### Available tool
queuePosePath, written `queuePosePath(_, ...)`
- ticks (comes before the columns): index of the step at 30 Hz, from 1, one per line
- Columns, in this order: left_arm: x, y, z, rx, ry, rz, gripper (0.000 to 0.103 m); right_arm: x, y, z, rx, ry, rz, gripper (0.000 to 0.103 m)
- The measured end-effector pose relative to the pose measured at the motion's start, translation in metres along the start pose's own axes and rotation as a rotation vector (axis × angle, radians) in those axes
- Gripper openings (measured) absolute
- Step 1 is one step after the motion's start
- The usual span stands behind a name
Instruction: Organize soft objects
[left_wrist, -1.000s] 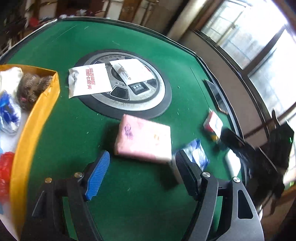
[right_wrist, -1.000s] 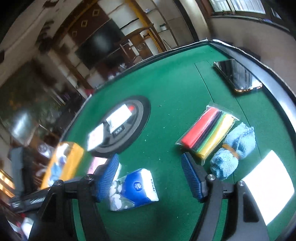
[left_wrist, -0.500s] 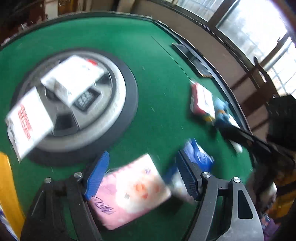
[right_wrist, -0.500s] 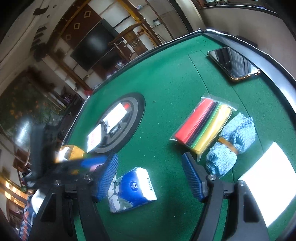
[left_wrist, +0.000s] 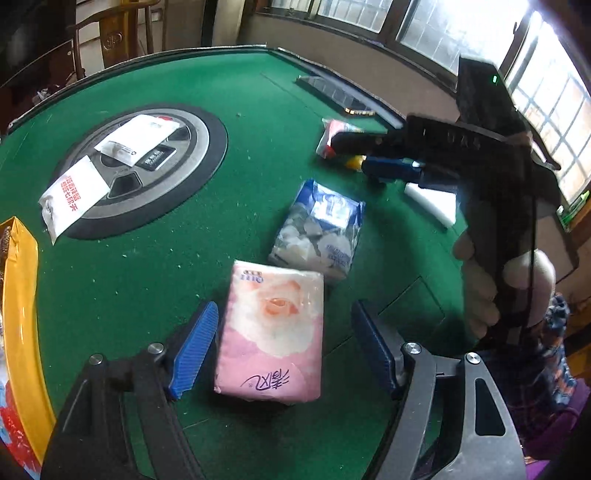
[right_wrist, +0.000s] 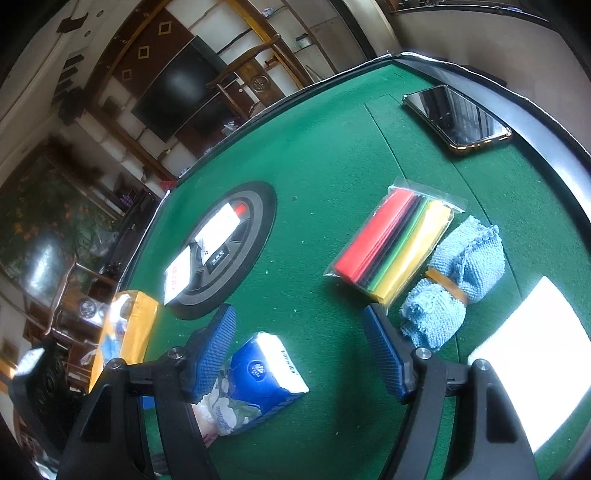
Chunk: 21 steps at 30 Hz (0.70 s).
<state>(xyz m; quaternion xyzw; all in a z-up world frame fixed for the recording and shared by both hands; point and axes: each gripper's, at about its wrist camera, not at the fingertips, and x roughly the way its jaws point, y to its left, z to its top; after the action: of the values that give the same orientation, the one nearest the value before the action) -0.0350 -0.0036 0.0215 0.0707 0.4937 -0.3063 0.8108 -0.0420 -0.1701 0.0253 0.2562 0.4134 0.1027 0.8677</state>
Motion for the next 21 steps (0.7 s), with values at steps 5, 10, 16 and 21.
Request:
queuePosePath(5, 0.020, -0.019, 0.001, 0.073, 0.009, 0.094, 0.080, -0.002, 0.001, 0.000, 0.002, -0.004, 0.007, 0.066)
queuePosePath(10, 0.016, -0.024, -0.006, 0.126, -0.023, 0.134, 0.082, -0.002, 0.001, 0.000, 0.001, -0.005, 0.010, 0.066)
queuePosePath(16, 0.002, -0.009, -0.005, 0.024, -0.046, 0.106, 0.053, -0.002, 0.000, 0.000, 0.002, -0.001, 0.007, 0.066)
queuePosePath(21, -0.023, 0.008, -0.017, -0.059, -0.099, 0.102, 0.053, 0.000, -0.001, 0.000, -0.003, 0.002, 0.002, 0.067)
